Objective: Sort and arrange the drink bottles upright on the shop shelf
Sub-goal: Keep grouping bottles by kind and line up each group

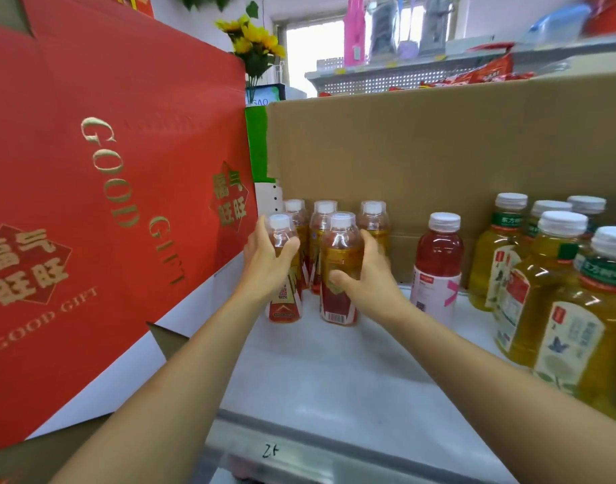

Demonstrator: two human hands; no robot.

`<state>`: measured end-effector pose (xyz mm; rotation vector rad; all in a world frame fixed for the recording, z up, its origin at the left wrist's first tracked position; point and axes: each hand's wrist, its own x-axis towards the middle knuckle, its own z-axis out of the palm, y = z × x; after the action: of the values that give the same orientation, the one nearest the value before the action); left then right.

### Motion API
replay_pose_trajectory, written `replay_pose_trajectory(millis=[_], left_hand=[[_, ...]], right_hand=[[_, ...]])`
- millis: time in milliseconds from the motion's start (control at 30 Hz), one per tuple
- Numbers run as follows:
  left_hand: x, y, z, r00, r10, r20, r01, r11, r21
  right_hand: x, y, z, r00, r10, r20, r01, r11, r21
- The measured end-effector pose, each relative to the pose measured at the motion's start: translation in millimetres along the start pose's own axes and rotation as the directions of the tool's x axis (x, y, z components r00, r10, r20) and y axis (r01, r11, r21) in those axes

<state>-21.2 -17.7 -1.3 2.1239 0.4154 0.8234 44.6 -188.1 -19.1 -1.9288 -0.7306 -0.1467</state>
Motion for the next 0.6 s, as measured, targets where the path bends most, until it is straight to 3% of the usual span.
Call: replay_pose_trajectory(millis=[67,133,167,233,300,400,600], left_hand=[[-17,-2,2,0.999,0.039,-0.038,-0.037,0.998,0.054],[-34,-2,5,0.995,0.085,-0.06,-0.08,0.994,0.081],[-42,1,7,0.994,0.093,-0.057,-0.088,0.993,0.082],[-54,7,10,0.994,0.099,-0.035,-0.096,0.991,0.089],[-63,12,13,0.994,0.106,0.002,-0.106,0.99,0.088],[-74,15,17,0.991,0.075,0.107,-0.083,0.994,0.072],[-98,18,31,0.973,0.035,0.227,-0.033,0.999,-0.013]], right_hand=[[-18,3,-15,0.95,-0.214,-0.226,0.172,0.966,-0.193],[-29,6,-32,0.836,-0.335,-0.435,0.217,0.929,-0.3],[-31,8,-39,0.797,-0.326,-0.509,0.191,0.935,-0.299],[-27,13,-52,0.791,-0.181,-0.584,0.07,0.976,-0.206],[-19,19,-60,0.83,0.053,-0.555,-0.101,0.993,-0.057],[-12,30,-65,0.855,0.346,-0.386,-0.283,0.935,0.212],[-38,41,-68,0.91,0.296,-0.29,-0.243,0.948,0.203]])
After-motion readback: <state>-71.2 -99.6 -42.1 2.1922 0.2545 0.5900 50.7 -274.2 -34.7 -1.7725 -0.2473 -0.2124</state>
